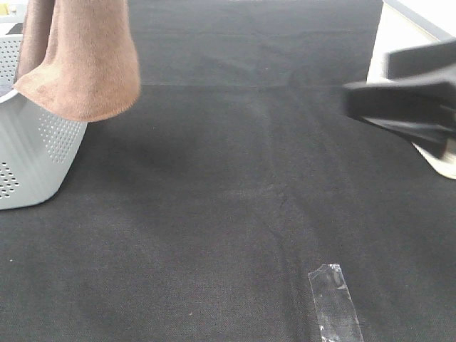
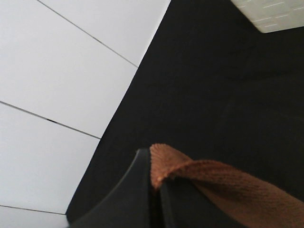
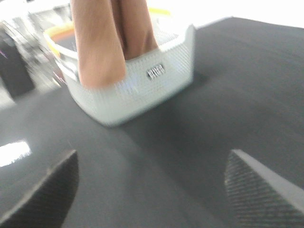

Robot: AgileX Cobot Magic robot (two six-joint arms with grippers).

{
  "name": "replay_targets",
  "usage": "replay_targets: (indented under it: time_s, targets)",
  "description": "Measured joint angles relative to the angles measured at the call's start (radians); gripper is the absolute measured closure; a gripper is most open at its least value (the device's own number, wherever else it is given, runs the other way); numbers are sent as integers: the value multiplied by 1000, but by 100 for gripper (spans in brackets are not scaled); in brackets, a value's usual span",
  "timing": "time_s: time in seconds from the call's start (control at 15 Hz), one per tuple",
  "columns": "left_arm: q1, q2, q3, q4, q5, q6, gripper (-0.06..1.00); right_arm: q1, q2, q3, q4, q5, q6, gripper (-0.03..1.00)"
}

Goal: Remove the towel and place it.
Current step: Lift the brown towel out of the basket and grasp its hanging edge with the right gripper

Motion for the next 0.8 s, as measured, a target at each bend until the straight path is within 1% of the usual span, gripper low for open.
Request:
replay_targets:
  time_s: [0.07,0.13,0.2,0.27,0.47,0.6,0.67,0.8]
  targets:
    - [0,0,0,-37,2,10,94,0,79,-3,97,57,-96,13]
    - [0,0,0,-69,2,21,94,2,156,-20,139,116,-160,13]
    - [0,0,0,-87,2,22,94,24,238,-54,158,161,-196,13]
    - [0,0,0,-103,2,25,94,62,306,-95,163,168,-209,12]
    - [0,0,0,-136,2,29,94,226,495,-288,168,168,-226,13]
    - [0,0,0,-139,1,30,94,287,593,-402,169,176,-201,13]
    - [0,0,0,-139,1,30,94,301,614,-428,167,178,-195,13]
    - [0,0,0,-140,1,30,94,370,681,-510,135,183,-174,12]
